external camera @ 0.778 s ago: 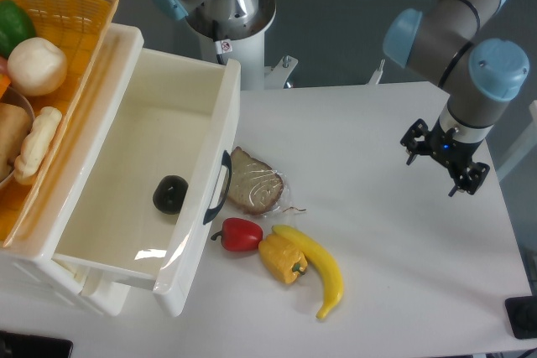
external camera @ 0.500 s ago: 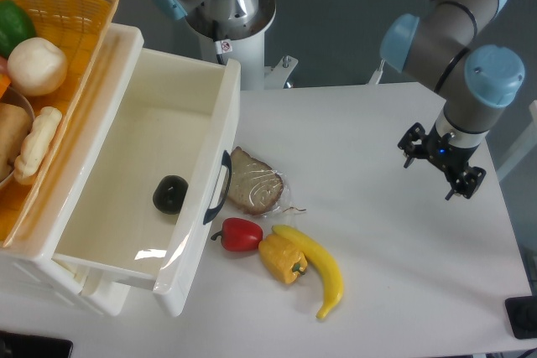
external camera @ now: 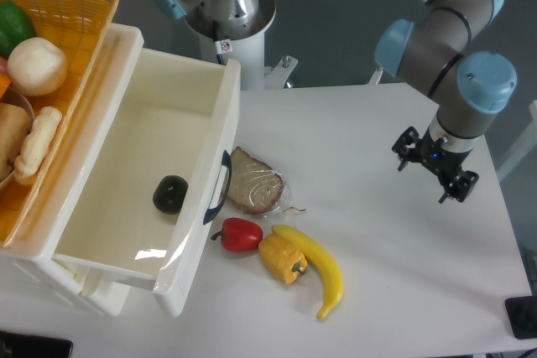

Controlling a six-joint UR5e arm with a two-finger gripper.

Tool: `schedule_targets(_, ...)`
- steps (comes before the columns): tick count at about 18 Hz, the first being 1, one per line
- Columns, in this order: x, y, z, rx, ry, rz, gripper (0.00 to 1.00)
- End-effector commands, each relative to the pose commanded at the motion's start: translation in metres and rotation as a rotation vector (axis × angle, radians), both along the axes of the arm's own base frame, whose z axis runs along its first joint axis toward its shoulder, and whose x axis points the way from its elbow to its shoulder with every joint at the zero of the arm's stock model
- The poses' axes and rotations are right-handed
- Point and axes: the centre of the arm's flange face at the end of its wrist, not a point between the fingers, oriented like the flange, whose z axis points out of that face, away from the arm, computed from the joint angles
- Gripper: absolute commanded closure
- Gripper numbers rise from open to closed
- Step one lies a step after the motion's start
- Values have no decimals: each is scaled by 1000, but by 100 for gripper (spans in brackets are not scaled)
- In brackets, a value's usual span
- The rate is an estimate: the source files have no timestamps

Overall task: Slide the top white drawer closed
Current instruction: 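Move the gripper from its start pose toward the open white drawer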

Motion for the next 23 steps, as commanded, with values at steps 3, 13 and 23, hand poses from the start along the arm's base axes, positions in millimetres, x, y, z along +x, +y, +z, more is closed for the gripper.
schedule_targets(3,6,4,-3,18,-15,28,0)
schedule_targets(13,89,113,8,25,-50,167,0)
schedule_targets(23,135,123,52,143,-109,199,87)
